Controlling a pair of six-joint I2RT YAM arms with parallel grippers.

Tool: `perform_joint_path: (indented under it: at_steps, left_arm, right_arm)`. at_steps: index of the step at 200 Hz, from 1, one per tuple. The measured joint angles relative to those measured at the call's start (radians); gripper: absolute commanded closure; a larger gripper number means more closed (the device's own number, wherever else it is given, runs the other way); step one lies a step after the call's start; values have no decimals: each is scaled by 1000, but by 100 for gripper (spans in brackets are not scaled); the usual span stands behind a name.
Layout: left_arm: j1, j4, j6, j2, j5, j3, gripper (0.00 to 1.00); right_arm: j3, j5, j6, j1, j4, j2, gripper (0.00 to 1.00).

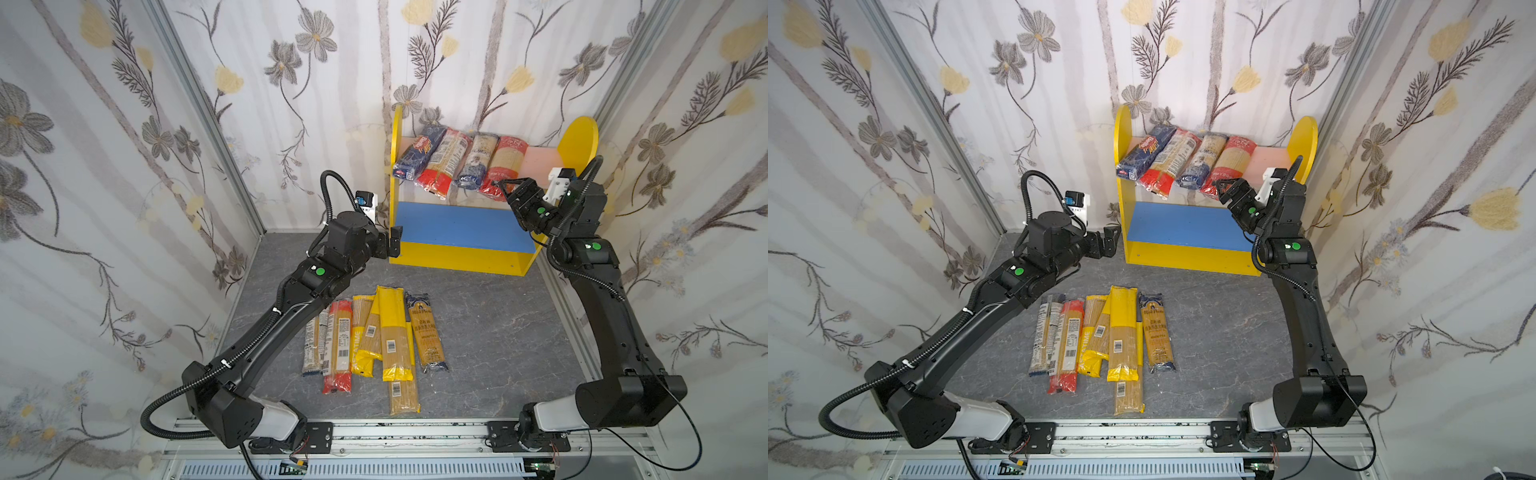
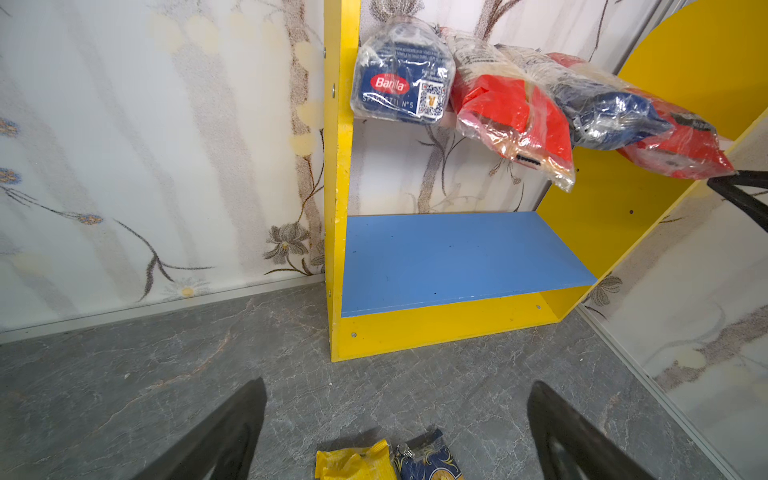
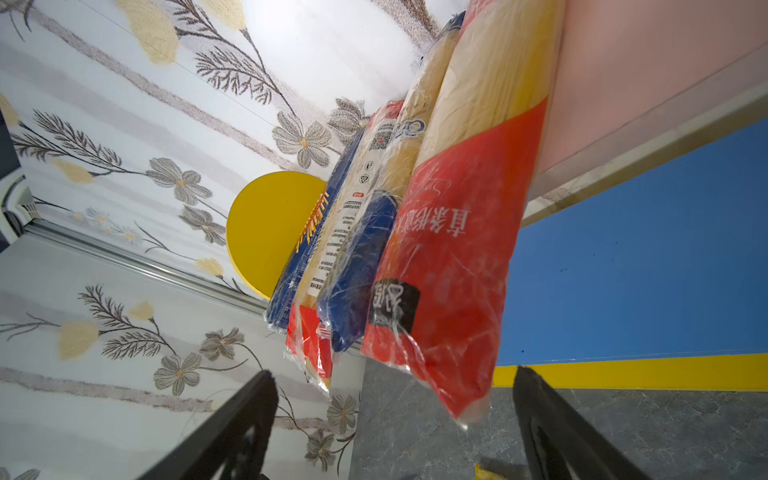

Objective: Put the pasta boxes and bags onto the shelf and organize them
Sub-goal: 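Lower the red-ended bag onto the pink shelf beside the Ankara bag, then open the right gripper and move it back down to the pasta row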

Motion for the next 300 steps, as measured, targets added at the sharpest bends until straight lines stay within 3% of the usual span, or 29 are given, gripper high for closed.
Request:
perform_joint_path:
  at_steps: [48,106,154,173,210,300]
  left_arm:
    - [0,0,0,-14,9,-16,0]
    - [0,0,7,-14,11,-16,0]
    - [0,0,24,-20,-8,-16,0]
    - [0,0,27,-19,-12,-16,0]
    - [1,0,29,-8,-16,-16,0]
    - [2,0,14,18,-18,-3,0]
  right_arm:
    - [-40,12,78,16,95,6,12]
    - [47,28,148,15,143,128,18]
    - [141,33,158,16,98,193,67]
    - [246,28,136,15,29,244,78]
    - [456,-33,75,-3,-129,354,91]
    - [736,-213,-59,-57,-315,530,94]
